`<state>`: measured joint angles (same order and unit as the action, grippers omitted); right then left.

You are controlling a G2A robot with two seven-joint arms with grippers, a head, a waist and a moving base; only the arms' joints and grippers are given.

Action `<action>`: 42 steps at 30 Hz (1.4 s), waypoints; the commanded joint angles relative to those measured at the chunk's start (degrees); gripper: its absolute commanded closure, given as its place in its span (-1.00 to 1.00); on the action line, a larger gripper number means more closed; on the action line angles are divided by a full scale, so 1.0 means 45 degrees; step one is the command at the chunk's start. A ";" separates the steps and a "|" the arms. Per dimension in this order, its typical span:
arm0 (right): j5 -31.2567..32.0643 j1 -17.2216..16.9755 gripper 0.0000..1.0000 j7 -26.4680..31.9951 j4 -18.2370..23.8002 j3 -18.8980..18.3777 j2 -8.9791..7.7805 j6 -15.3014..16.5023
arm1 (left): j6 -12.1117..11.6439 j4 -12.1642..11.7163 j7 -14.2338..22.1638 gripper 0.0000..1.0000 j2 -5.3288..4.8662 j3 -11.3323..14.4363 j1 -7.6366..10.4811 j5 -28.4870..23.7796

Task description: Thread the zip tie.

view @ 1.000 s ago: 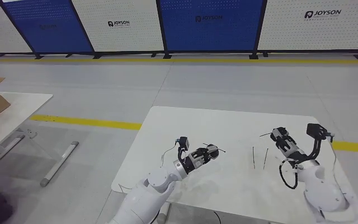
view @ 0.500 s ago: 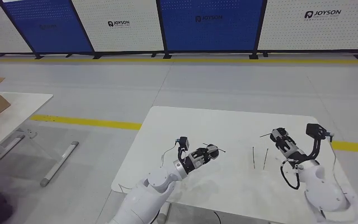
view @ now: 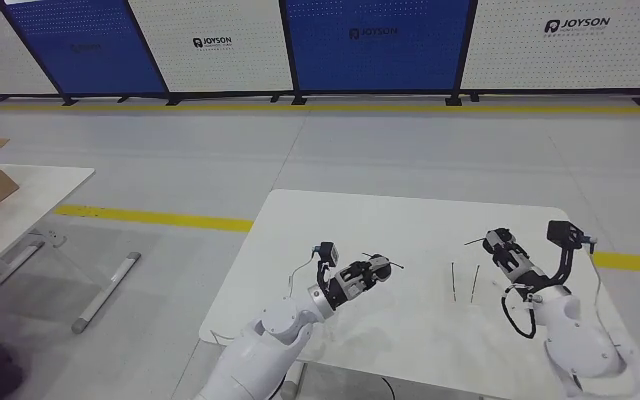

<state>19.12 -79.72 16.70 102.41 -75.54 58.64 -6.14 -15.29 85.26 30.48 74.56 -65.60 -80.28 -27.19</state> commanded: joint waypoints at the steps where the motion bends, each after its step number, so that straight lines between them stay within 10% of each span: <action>1: 0.0000 0.0000 1.00 0.0000 0.0000 0.0000 0.0000 0.0000 | -0.0253 0.0871 0.0152 1.00 -0.0095 -0.0336 -0.0398 -0.0070; 11: 0.0000 0.0000 1.00 0.0000 0.0000 0.0000 0.0000 0.0000 | -0.0540 0.6549 0.0020 1.00 -0.0541 -0.2062 -0.2931 0.0759; 16: 0.0000 0.0000 1.00 0.0000 0.0000 0.0000 0.0000 0.0000 | -0.0405 0.7828 -0.0305 1.00 -0.0640 -0.2322 -0.3715 0.1444; 27: 0.0000 0.0000 1.00 0.0000 0.0000 0.0000 0.0000 0.0000 | -0.0204 0.7729 -0.0613 1.00 -0.0647 -0.2296 -0.3675 0.1750; 42: 0.0000 0.0000 1.00 0.0000 0.0000 0.0000 0.0000 0.0000 | 0.0435 0.3973 -0.1660 1.00 -0.0542 -0.0957 -0.1978 0.2705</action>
<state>19.12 -79.72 16.70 102.41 -75.54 58.64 -6.13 -13.25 104.09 23.37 72.08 -70.29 -89.57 -15.40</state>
